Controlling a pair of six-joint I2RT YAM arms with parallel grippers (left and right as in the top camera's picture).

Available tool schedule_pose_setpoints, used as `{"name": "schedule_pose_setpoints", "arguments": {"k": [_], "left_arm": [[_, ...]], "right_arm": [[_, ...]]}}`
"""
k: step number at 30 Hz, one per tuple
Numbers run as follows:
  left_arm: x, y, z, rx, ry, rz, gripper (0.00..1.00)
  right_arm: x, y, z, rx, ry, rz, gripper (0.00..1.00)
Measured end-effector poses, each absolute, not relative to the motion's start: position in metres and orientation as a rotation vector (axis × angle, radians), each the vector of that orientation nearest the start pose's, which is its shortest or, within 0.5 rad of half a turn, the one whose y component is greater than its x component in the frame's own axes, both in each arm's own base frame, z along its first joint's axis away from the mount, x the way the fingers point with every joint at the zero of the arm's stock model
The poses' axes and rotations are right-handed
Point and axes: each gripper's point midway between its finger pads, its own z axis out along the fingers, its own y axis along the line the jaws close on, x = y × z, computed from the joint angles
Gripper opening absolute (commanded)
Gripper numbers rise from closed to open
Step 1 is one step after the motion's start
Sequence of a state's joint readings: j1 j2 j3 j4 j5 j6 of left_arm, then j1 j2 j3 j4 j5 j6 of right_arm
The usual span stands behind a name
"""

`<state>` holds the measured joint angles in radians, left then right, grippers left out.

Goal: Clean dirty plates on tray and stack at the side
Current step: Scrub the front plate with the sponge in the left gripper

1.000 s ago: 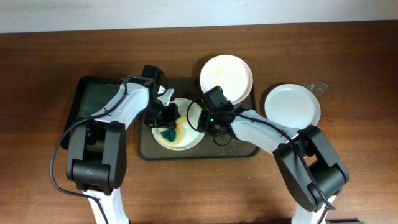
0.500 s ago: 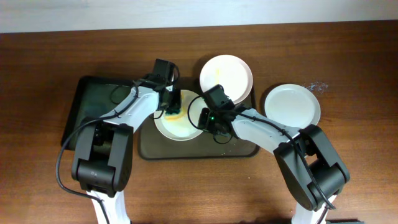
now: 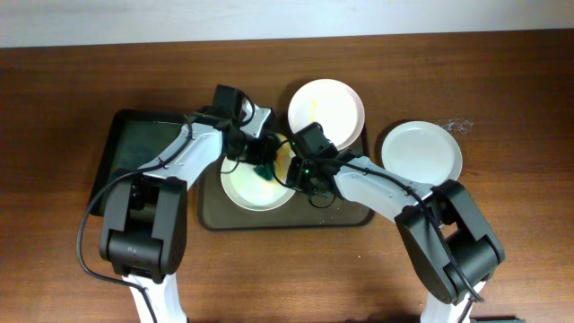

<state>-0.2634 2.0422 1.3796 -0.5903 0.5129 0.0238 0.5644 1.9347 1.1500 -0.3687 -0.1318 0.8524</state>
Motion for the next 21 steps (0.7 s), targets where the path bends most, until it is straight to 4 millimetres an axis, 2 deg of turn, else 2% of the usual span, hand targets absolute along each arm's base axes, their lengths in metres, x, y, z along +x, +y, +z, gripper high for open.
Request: {"name": "schedule_pose_setpoints", "arguments": {"k": [3, 6, 9, 13, 15, 17, 21], "left_arm": [[0.435, -0.189, 0.035, 0.484, 2.643, -0.637, 0.00], [0.460, -0.160, 0.031, 0.338, 2.638, -0.369, 0.00], [0.458, -0.134, 0.028, 0.148, 2.693, -0.136, 0.00], [0.434, -0.111, 0.026, 0.027, 2.798, 0.027, 0.00], [0.420, -0.106, 0.025, 0.030, 2.861, 0.039, 0.00], [0.410, -0.110, 0.024, 0.099, 2.912, -0.031, 0.00], [0.382, -0.139, 0.025, 0.423, 2.967, -0.433, 0.00]], "right_arm": [[0.350, 0.248, 0.006, 0.371, 2.837, 0.538, 0.04], [0.350, 0.249, 0.006, 0.366, 2.835, 0.538, 0.04], [0.353, 0.250, 0.007, 0.342, 2.826, 0.546, 0.04], [0.350, 0.255, 0.008, 0.321, 2.832, 0.566, 0.04], [0.347, 0.255, 0.007, 0.309, 2.842, 0.564, 0.04], [0.346, 0.255, 0.007, 0.297, 2.850, 0.561, 0.04], [0.344, 0.254, 0.006, 0.291, 2.861, 0.554, 0.04]]}}
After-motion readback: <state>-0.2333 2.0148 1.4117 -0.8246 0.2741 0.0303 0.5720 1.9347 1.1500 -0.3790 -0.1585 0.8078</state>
